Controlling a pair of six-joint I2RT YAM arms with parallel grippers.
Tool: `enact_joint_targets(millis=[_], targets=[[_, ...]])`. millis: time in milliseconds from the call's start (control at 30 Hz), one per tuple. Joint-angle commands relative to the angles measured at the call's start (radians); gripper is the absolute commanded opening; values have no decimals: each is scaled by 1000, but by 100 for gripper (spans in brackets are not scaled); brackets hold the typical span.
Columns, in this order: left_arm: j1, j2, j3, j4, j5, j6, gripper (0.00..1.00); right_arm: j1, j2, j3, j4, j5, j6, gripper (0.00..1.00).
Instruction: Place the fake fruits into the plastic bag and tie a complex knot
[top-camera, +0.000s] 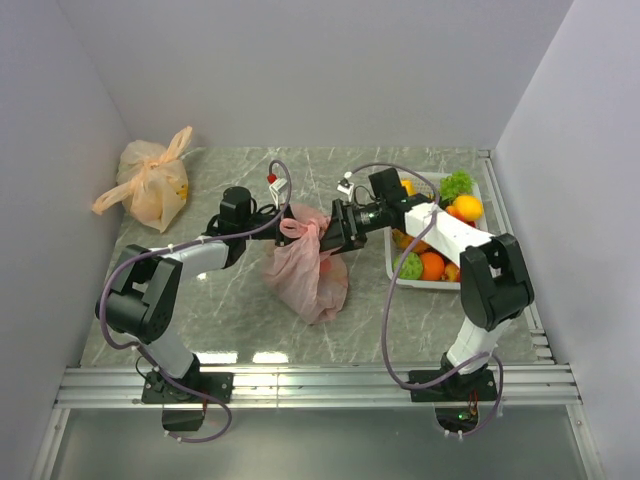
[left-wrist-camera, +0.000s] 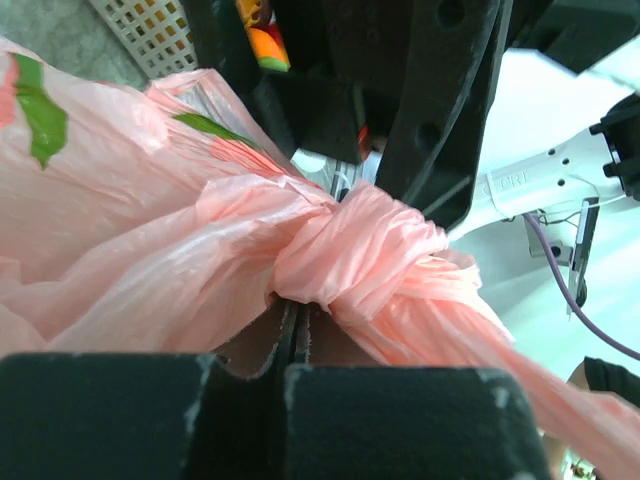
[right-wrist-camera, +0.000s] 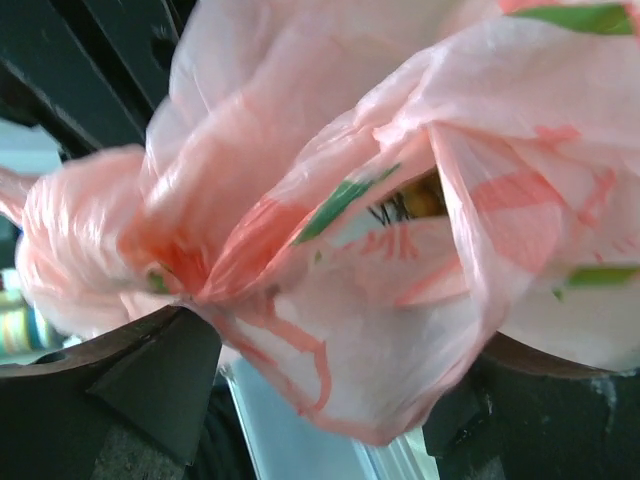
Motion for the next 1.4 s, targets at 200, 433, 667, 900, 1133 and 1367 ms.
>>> enact_joint_targets(millis=[200,433,667,900,1133,1367], targets=[[-1,-49,15,50,56,11,0,-91,-134,112,-338,-28,-282,58],[-3,-56,22,21,55,37,0,-127,-157,131,-239,18,-216,38],[-3,-58,26,-4,55,61,0,-134,-150,157,-153,133,-157,31],[-4,-55,34,-18,53,81,0,-134,-199,128,-118,156,-163,50],[-16,-32,25,123,66,-25,0,-32,-113,119,-267,96,-254,66],[-47,-19,14,227,82,-74,0,-3,-32,163,-179,84,-193,65]])
